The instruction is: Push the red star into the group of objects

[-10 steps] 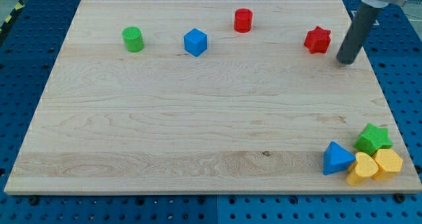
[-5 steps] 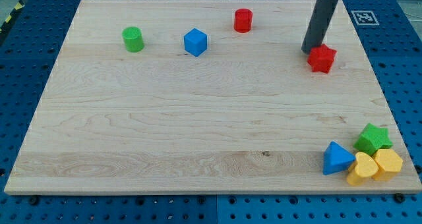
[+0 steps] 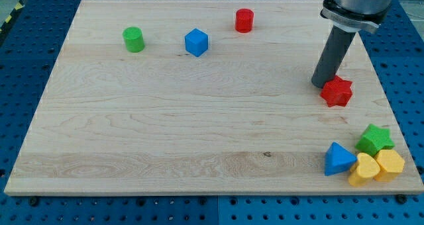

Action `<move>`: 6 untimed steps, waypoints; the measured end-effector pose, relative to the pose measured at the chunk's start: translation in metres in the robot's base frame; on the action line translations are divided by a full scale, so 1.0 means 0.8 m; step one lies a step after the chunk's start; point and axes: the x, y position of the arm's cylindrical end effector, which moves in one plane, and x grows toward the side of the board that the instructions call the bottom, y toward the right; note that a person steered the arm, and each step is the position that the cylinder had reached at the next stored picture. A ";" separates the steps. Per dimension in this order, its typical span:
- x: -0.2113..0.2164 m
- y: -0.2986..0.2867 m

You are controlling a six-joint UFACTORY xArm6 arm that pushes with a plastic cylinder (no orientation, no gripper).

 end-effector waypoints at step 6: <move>0.033 0.006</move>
